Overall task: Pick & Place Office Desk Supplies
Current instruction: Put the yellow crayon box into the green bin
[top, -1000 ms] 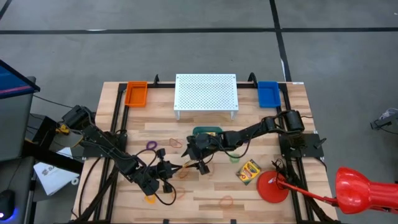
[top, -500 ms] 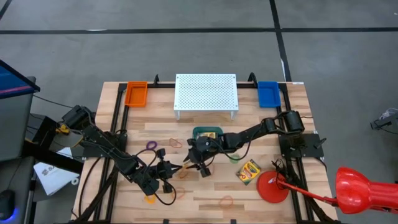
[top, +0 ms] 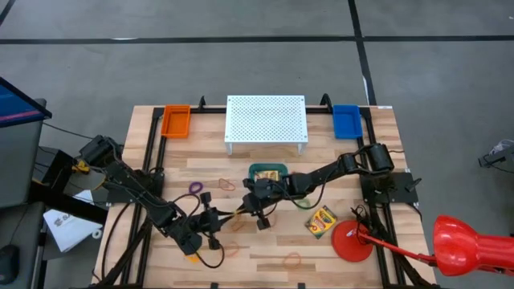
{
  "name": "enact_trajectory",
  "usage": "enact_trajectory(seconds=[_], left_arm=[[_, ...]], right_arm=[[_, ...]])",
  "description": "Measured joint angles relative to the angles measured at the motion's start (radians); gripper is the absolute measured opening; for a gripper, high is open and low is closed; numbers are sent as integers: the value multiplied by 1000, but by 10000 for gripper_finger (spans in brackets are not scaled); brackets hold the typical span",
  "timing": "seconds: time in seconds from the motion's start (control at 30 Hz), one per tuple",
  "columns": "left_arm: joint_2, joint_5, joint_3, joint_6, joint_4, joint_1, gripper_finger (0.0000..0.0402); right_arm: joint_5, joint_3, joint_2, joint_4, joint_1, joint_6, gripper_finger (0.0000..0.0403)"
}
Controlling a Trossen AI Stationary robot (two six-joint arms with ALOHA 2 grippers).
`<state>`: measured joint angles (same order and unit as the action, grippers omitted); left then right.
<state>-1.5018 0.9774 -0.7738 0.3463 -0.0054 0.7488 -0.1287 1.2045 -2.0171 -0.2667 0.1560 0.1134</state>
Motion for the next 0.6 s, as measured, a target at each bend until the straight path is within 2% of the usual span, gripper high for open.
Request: enact_trajectory(seconds=[0.23, 0.37, 0.5, 0.6], left_arm=[[135, 125, 0, -4, -89, 49, 79], [187, 141, 0, -1, -129, 58, 88], [192, 144, 2, 2, -166, 58, 87], [192, 153, 2, 37, -210, 58, 86]], right_arm=[[36, 1, 36, 87, -42, -77, 13], [97, -3, 91, 190, -51, -173, 13], [194, -1, 151, 241, -19, -268, 13], [230, -3, 181, 262, 12, -334, 13]])
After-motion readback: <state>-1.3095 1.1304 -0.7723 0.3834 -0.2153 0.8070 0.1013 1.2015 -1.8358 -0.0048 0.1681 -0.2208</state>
